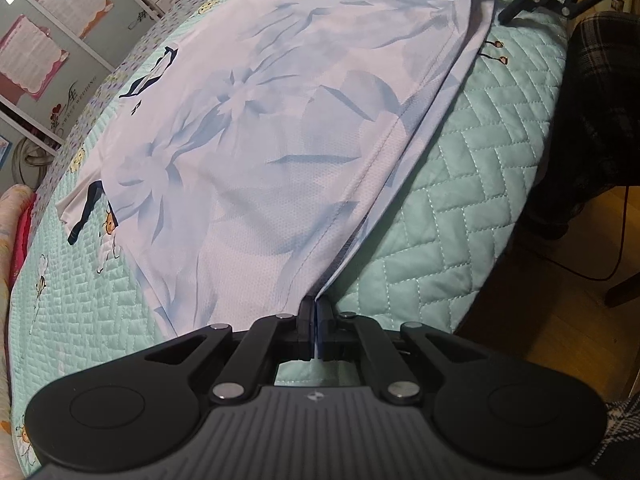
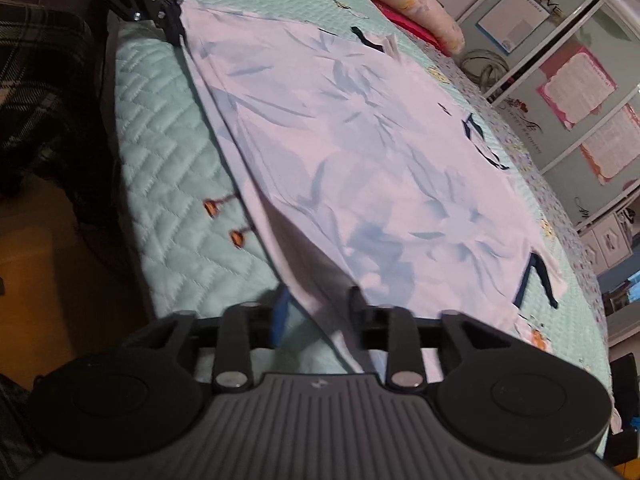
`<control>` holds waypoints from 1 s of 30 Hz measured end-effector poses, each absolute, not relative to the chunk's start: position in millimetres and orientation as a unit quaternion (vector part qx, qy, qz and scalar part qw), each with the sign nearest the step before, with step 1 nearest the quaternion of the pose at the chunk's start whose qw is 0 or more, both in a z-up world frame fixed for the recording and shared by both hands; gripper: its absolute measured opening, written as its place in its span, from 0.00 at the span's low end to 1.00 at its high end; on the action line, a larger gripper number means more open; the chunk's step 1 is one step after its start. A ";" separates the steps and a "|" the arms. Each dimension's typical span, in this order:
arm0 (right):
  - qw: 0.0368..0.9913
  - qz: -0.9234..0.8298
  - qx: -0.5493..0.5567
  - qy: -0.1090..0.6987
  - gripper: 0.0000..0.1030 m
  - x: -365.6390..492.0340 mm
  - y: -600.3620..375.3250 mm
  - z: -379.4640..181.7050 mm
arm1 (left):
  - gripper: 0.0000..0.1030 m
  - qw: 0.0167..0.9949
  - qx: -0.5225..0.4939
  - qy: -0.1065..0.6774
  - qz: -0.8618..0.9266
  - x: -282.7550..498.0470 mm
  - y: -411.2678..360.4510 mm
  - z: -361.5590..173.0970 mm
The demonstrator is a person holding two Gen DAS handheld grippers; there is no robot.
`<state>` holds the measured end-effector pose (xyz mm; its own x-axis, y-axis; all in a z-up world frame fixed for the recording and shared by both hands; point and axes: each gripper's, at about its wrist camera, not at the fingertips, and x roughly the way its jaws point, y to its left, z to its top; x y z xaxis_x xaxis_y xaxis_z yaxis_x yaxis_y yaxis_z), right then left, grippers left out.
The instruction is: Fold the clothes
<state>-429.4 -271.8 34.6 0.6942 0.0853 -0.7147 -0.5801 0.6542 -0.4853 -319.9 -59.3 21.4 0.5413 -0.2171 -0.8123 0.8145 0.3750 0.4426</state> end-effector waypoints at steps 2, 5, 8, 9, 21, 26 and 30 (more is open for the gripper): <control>0.839 0.204 -0.368 0.346 0.38 -430.8 -278.1 34.4 | 0.00 0.757 0.444 0.337 -0.342 -319.5 -59.3 21.3; 0.832 0.214 -0.372 0.351 0.36 -432.8 -285.7 32.5 | 0.00 0.756 0.445 0.337 -0.342 -319.4 -59.8 20.8; 0.834 0.212 -0.369 0.350 0.36 -427.4 -288.1 30.2 | 0.00 0.756 0.447 0.337 -0.340 -319.6 -60.4 20.1; 0.835 0.210 -0.371 0.347 0.36 -425.5 -287.5 29.4 | 0.00 0.756 0.447 0.336 -0.340 -319.6 -60.6 19.9; 0.826 0.222 -0.361 0.372 0.00 -436.2 -287.4 34.9 | 0.00 0.746 0.457 0.339 -0.346 -325.0 -57.3 23.9; 0.841 0.208 -0.329 0.377 0.00 -443.9 -292.3 37.6 | 0.00 0.759 0.440 0.341 -0.339 -333.2 -52.1 27.8; 0.876 0.200 -0.211 0.385 0.02 -432.2 -303.3 60.1 | 0.04 0.790 0.328 0.388 -0.343 -331.2 -31.5 46.0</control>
<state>-432.2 -303.3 60.1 0.6226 0.1879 -0.7596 -0.5139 0.8303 -0.2159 -331.2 -31.5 46.0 0.4634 -0.2866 -0.8386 0.7966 0.5492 0.2525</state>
